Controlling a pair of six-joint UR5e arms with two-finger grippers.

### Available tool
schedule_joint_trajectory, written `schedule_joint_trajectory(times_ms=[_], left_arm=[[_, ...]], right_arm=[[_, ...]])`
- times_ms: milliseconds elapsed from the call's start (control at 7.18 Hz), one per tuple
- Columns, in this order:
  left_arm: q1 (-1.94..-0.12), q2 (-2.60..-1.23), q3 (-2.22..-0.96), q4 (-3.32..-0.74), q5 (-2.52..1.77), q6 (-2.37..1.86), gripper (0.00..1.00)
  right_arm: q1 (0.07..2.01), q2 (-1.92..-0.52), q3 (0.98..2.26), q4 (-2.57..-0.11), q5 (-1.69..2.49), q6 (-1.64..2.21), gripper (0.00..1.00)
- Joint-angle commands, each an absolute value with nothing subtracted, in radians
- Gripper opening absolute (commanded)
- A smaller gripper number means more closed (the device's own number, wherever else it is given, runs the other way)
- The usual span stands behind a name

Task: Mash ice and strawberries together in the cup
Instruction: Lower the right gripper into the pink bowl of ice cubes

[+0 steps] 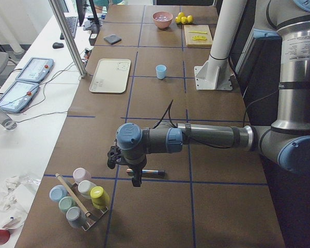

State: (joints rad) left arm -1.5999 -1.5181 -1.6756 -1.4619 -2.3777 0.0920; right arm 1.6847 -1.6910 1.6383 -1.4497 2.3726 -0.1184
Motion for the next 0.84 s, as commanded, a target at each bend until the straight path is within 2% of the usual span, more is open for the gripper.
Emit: schedule_joint_trajectory(times_ms=[0, 418, 697], left_arm=[[-1.6, -1.519, -1.677, -1.462, -2.378, 0.094, 1.0], [-1.6, -1.519, -1.678, -1.462, -2.379, 0.094, 1.0], [-1.6, -1.519, -1.68, -1.463, -2.379, 0.094, 1.0]], right_arm=[[1.684, -1.646, 1.635, -1.453, 2.378, -0.05, 1.0], [1.623, -1.643, 1.641, -1.451, 2.384, -0.029, 1.0], [1.585, -1.65, 1.689, -1.448, 2.385, 0.038, 0.99]])
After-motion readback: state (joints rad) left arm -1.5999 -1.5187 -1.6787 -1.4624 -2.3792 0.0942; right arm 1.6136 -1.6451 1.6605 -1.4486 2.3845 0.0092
